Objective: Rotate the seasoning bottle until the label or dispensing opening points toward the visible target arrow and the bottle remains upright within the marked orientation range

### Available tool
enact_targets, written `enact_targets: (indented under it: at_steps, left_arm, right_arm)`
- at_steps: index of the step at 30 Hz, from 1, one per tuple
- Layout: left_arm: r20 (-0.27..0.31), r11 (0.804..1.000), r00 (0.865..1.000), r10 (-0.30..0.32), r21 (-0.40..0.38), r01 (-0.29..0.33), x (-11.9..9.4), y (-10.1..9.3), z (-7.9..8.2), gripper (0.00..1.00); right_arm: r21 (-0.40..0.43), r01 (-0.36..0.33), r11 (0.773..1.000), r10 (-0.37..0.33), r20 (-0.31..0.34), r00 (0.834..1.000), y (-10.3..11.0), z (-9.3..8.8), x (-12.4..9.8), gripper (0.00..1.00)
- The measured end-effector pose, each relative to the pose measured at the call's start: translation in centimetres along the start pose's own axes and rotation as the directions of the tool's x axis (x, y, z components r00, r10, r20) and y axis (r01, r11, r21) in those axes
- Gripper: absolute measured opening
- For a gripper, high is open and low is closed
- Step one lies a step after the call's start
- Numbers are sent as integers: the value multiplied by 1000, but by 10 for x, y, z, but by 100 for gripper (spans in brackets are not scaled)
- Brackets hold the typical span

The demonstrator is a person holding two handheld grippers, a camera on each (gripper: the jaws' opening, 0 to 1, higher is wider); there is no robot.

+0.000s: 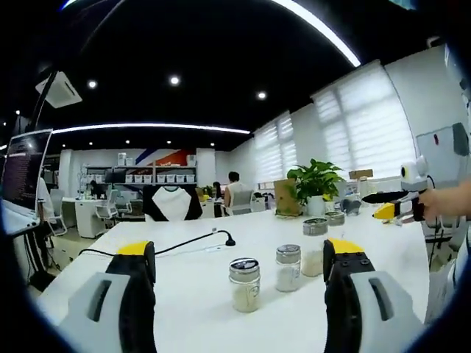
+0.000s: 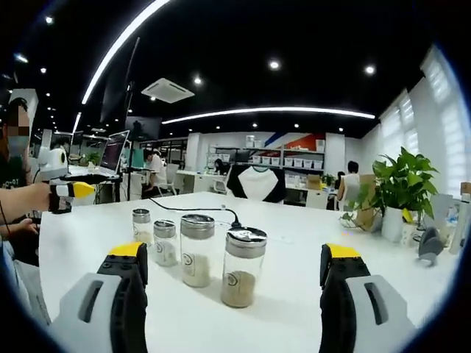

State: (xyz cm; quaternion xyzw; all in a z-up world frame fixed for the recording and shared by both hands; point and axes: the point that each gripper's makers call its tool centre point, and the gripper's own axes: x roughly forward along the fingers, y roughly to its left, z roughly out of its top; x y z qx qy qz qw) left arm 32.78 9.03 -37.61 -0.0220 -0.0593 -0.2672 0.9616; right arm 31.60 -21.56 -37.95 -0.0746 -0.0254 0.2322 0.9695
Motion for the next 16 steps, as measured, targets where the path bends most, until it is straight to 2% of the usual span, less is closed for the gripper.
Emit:
enact_targets:
  at_steps: [2, 4, 5, 6, 7, 9, 11, 12, 14, 15, 16]
  left_arm:
    - [11, 998, 999, -54, -17, 54, -3, -9, 6, 100]
    - [16, 998, 999, -44, 40, 43, -5, -7, 10, 100]
    - [15, 994, 1000, -19, 104, 18, -5, -2, 11, 100]
    - [14, 991, 1000, -8, 132, 6, -6, 1, 10, 100]
    - [11, 989, 1000, 13, 149, -14, -6, 6, 8, 100]
    - [8, 995, 1000, 15, 97, -16, -4, 11, 2, 100]
    - [14, 1000, 1000, 3, 0, -3, -3, 11, -1, 100]
    - [21, 1000, 1000, 4, -10, -4, -3, 12, 0, 100]
    - [48, 1000, 999, 25, 8, -25, -6, 17, 5, 100]
    - [70, 997, 996, 50, 62, -54, -7, 23, 9, 100]
    - [64, 994, 996, 56, 94, -62, -8, 25, 9, 100]
  right_arm:
    - [9, -26, 1000, 26, 46, 999, 7, 9, 0, 100]
    - [23, -24, 999, 23, 51, 998, 5, 8, 1, 100]
    - [34, -14, 999, 13, 33, 999, 2, 4, 2, 100]
    - [54, 0, 999, 0, 0, 1000, -1, -3, 3, 100]
    - [63, 1, 998, -1, -2, 1000, -2, -4, 4, 100]
    - [107, -4, 994, 5, -10, 1000, 1, -7, 4, 100]
    - [115, -7, 993, 8, -3, 1000, 3, -5, 3, 100]
    - [114, -6, 993, 5, 6, 1000, 4, -3, 3, 100]
    - [104, 2, 995, -2, 7, 1000, 3, -2, 2, 100]
    - [97, 11, 995, -12, 3, 1000, 1, -3, 2, 100]
    - [95, 19, 995, -18, -2, 1000, -1, -4, 3, 100]
